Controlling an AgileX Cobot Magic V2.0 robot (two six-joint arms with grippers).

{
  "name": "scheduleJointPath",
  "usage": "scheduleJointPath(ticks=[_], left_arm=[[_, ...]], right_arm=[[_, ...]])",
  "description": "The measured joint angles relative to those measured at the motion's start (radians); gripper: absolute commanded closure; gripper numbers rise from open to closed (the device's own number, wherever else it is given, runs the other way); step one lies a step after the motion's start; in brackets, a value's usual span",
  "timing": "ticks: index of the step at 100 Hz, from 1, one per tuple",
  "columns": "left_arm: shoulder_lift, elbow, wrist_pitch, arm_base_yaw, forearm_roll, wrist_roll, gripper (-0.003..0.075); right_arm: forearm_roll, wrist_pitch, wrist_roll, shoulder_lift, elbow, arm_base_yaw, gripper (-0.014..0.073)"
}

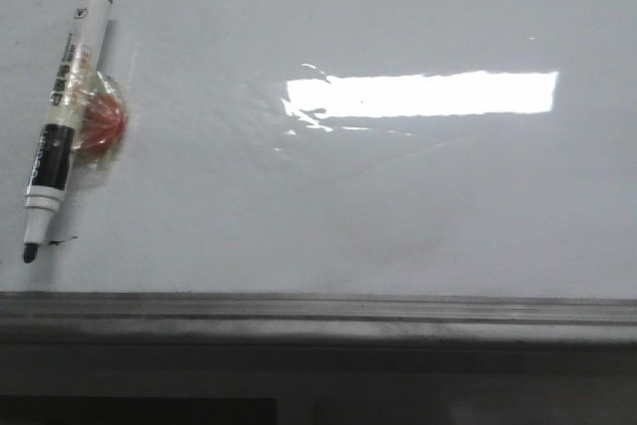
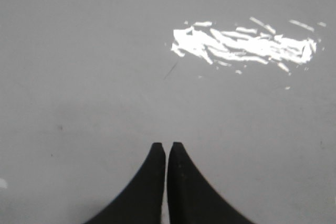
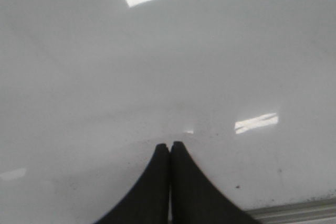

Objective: Write number 6 on whiteboard

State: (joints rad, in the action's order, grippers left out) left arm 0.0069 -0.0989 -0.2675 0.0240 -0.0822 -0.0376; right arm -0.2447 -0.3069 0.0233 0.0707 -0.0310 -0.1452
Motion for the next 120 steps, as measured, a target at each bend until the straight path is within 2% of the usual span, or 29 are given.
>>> scheduleJointPath(ticks=[18, 23, 30, 42, 49, 74, 87, 97, 120], left_arm=[[0.063, -0.08, -0.004, 0.0, 0.0, 0.005, 0.0737], [0.071, -0.091, -0.005, 0.0, 0.0, 0.006, 0.0713], [0.078, -0.096, -0.005, 0.0, 0.0, 0.006, 0.0607], [0.084, -0.096, -0.008, 0.0, 0.0, 0.006, 0.0328], [0.084, -0.096, 0.003, 0.0, -0.007, 0.006, 0.0264], [0.099, -0.089, 0.107, 0.0, -0.038, 0.048, 0.0261], [0.146, -0.089, 0.113, 0.05, -0.044, 0.057, 0.026], [0.203, -0.091, 0.133, 0.15, -0.048, 0.066, 0.0256], [0.364, -0.095, 0.187, 0.508, -0.048, 0.119, 0.0257]], right_arm=[[-0.004, -0.018, 0.0, 0.092, -0.09, 0.0, 0.0659], [-0.004, -0.018, 0.0, 0.104, -0.105, 0.0, 0.0659], [-0.004, -0.018, 0.0, 0.113, -0.116, 0.0, 0.0659], [-0.004, -0.018, 0.0, 0.115, -0.118, 0.0, 0.0659], [-0.004, -0.018, 0.0, 0.115, -0.118, 0.0, 0.0659], [-0.004, -0.018, 0.0, 0.115, -0.119, 0.0, 0.0659], [-0.004, -0.021, 0.0, 0.115, -0.119, 0.0, 0.0659], [-0.004, -0.021, 0.0, 0.115, -0.119, 0.0, 0.0659], [-0.004, -0.021, 0.0, 0.115, -0.119, 0.0, 0.0659]])
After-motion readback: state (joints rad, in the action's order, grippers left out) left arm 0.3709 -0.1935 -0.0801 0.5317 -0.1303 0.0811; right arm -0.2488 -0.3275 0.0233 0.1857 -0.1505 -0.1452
